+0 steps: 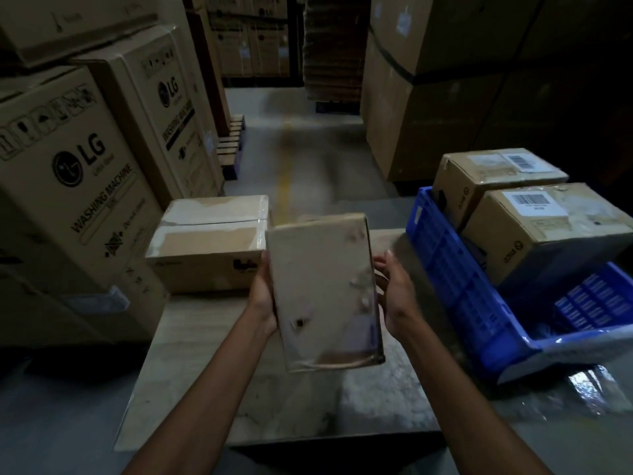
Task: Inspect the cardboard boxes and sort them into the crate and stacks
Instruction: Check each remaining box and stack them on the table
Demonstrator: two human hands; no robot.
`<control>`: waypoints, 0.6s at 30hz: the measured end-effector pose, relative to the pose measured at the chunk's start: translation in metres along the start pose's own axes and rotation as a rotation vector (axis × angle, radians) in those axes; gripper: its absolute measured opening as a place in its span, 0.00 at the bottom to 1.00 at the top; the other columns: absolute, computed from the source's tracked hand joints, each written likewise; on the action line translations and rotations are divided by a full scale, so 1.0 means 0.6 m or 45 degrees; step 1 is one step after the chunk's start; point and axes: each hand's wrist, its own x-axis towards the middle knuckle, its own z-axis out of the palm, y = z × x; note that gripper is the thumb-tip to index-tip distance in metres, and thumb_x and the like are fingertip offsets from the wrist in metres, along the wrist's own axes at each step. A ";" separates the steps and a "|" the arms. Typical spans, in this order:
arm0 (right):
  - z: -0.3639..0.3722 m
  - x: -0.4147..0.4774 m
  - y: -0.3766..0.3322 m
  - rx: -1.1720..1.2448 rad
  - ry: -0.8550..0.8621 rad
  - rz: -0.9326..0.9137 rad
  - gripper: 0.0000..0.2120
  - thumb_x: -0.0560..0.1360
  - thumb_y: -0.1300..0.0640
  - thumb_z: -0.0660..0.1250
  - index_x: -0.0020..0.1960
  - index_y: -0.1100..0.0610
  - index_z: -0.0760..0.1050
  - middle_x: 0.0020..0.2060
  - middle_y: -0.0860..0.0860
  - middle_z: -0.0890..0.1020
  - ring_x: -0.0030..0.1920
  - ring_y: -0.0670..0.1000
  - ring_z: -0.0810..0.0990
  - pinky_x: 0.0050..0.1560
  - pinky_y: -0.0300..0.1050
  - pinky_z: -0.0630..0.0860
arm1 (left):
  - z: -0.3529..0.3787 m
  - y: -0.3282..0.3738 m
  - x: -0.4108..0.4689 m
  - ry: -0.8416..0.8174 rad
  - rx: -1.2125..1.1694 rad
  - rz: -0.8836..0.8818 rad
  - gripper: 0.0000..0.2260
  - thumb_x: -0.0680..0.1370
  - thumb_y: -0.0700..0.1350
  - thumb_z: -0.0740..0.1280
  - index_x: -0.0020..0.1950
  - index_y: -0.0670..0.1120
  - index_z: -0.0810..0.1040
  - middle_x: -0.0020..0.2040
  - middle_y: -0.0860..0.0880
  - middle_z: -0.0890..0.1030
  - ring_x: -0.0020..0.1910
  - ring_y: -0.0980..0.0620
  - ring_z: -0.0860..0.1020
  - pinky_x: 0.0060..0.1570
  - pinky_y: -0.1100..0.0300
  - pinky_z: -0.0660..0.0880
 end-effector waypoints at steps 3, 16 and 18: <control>-0.007 0.000 0.040 -0.064 0.044 0.161 0.20 0.83 0.45 0.58 0.57 0.60 0.80 0.51 0.54 0.85 0.53 0.55 0.83 0.51 0.52 0.79 | -0.017 -0.032 -0.022 0.106 -0.042 -0.060 0.25 0.82 0.62 0.56 0.60 0.45 0.82 0.54 0.41 0.85 0.49 0.42 0.84 0.53 0.48 0.79; -0.059 -0.004 0.097 -0.375 -0.007 0.518 0.15 0.83 0.52 0.58 0.40 0.54 0.76 0.33 0.50 0.79 0.36 0.50 0.76 0.37 0.45 0.70 | -0.054 -0.098 -0.012 0.303 0.254 -0.231 0.26 0.82 0.61 0.57 0.59 0.41 0.81 0.50 0.39 0.85 0.48 0.41 0.83 0.49 0.49 0.78; -0.051 0.011 0.080 -0.379 -0.007 0.514 0.17 0.84 0.46 0.56 0.49 0.54 0.79 0.43 0.52 0.83 0.44 0.52 0.79 0.42 0.46 0.73 | -0.080 -0.100 0.049 0.371 0.347 -0.250 0.32 0.77 0.67 0.58 0.66 0.42 0.78 0.58 0.36 0.82 0.54 0.37 0.79 0.53 0.44 0.73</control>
